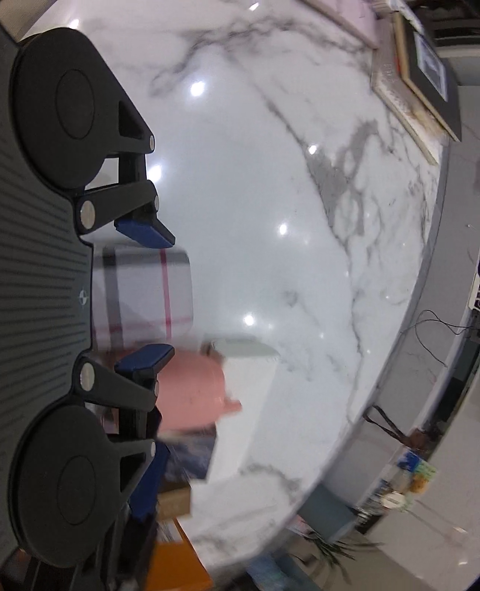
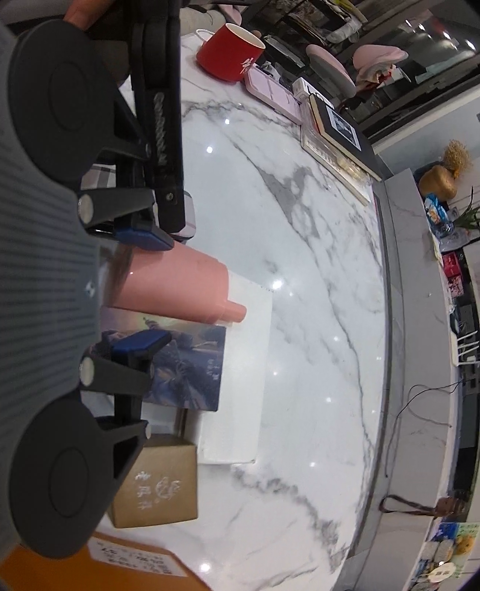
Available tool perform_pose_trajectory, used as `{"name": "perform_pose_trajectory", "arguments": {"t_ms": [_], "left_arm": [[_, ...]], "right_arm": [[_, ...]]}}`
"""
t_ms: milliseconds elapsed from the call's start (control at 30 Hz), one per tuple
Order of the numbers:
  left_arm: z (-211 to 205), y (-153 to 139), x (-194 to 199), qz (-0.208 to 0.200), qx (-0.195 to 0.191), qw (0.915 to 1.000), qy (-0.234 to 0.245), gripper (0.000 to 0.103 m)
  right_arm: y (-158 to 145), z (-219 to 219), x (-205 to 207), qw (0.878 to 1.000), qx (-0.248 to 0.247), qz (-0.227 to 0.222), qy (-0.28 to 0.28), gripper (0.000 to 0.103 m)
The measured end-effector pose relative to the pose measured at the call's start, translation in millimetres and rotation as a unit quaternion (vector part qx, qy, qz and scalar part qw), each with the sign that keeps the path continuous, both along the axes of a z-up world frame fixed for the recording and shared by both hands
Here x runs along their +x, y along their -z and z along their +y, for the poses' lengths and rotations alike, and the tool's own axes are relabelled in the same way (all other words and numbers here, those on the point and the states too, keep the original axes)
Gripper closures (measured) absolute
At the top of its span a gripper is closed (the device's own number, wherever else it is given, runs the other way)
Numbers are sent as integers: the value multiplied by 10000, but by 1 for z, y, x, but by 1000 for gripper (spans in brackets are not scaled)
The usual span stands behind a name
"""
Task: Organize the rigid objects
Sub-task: 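Lower the left tool onto the plaid zip case while the right tool reaches the pink cylindrical bottle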
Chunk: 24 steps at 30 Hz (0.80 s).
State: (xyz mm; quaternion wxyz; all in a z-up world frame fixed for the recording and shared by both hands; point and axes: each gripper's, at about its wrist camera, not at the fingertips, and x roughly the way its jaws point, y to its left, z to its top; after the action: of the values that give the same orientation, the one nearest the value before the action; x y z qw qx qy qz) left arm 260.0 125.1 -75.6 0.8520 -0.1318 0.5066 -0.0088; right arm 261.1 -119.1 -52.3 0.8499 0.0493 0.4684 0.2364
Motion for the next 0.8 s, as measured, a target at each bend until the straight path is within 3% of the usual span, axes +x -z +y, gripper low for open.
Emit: {"name": "perform_pose_trajectory", "arguments": {"t_ms": [133, 200, 267, 433, 533, 600, 667, 800], "left_arm": [[9, 8, 3, 160, -261, 9995, -125, 29], [11, 5, 1, 132, -123, 9998, -124, 34], [16, 2, -3, 65, 35, 9998, -181, 46], [30, -3, -9, 81, 208, 9988, -436, 54], [34, -3, -10, 97, 64, 9987, -501, 57], [38, -3, -12, 121, -103, 9980, -607, 57], [45, 0, -16, 266, -493, 9955, -766, 48], [51, 7, -20, 520, -1121, 9889, -822, 47]], "right_arm": [[-1, 5, 0, 9999, -75, -126, -62, 53], [-1, 7, 0, 9998, -65, -153, -51, 49], [-1, 10, 0, 9998, -26, -164, -90, 41], [-1, 27, -1, 9997, -93, -206, -135, 41], [4, 39, 3, 9989, -410, -183, -91, 42], [11, 42, 7, 9989, -462, -26, -81, 47], [17, 39, 9, 9992, -365, 162, -38, 48], [15, 34, -6, 9990, -355, 195, -211, 48]]}}
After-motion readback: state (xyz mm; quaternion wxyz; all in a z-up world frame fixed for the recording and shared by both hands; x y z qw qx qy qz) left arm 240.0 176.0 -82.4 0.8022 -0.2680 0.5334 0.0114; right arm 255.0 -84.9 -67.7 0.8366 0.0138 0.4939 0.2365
